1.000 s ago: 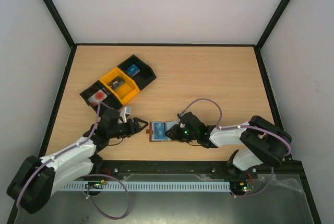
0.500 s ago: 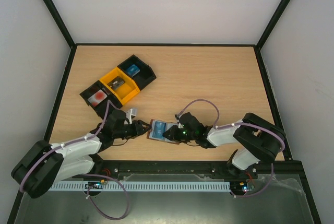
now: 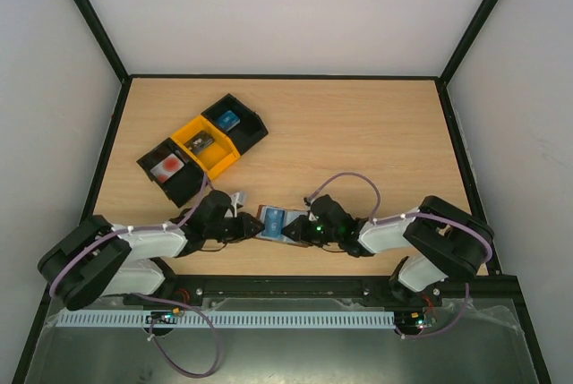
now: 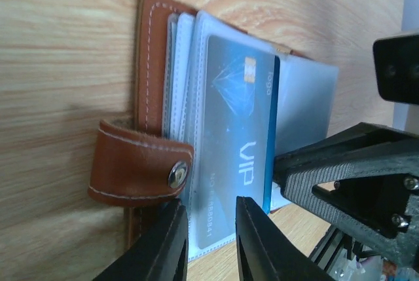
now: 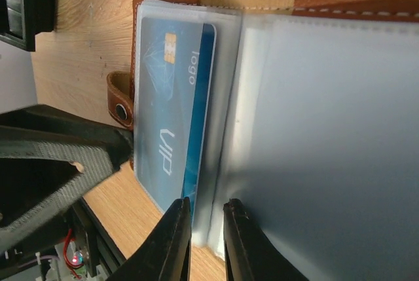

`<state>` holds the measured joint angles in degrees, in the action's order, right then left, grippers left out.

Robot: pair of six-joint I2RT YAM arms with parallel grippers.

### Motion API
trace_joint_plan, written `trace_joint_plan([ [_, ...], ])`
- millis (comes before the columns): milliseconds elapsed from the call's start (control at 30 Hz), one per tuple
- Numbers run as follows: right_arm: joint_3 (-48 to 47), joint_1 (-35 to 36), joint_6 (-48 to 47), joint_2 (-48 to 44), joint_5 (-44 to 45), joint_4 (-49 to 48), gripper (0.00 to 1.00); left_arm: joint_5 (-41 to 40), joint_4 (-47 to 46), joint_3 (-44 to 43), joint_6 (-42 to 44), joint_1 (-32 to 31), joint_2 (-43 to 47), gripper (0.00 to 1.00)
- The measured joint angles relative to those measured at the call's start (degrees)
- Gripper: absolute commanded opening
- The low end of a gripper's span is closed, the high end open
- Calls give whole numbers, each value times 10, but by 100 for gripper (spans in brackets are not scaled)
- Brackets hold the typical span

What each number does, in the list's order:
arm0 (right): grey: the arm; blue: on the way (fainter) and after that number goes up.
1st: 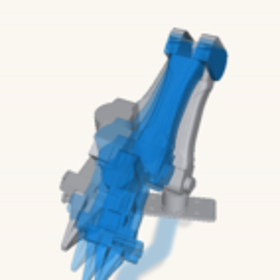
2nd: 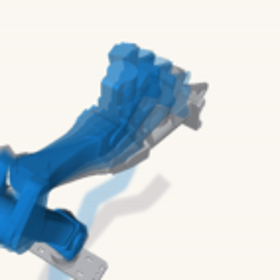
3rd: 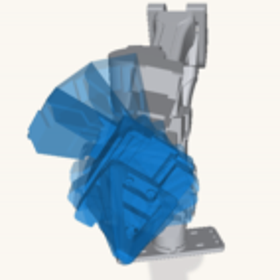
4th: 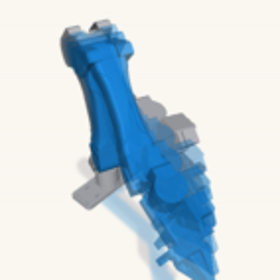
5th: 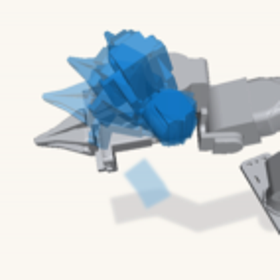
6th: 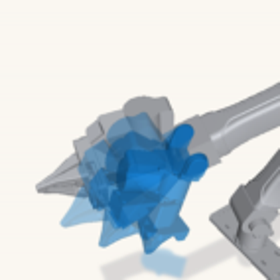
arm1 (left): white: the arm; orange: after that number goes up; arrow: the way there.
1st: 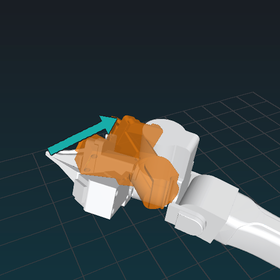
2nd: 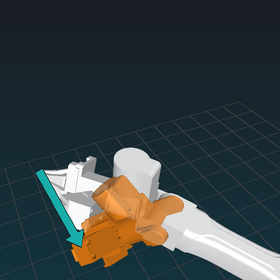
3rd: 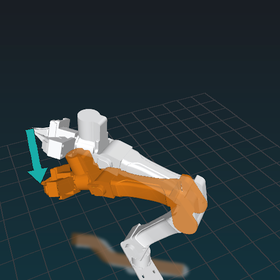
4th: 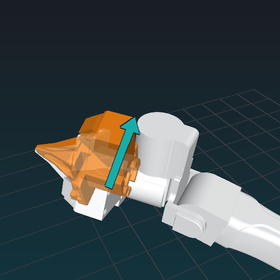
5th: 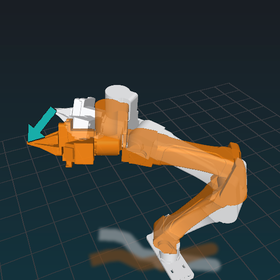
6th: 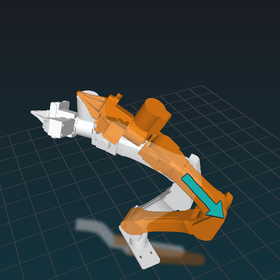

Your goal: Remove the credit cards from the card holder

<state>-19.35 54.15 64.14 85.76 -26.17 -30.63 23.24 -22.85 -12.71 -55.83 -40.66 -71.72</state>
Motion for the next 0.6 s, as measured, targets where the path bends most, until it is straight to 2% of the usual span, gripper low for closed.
trace_joint_plan([
  [267,13,1,29,3,2,-33,15,-17,-18,-5,-9,-33,-32,16],
  [533,13,1,41,6,1,-49,2,-29,-21,-5,-17,-38,-34,10],
  [600,13,1,42,6,1,-50,2,-31,-21,-5,-18,-39,-34,10],
])
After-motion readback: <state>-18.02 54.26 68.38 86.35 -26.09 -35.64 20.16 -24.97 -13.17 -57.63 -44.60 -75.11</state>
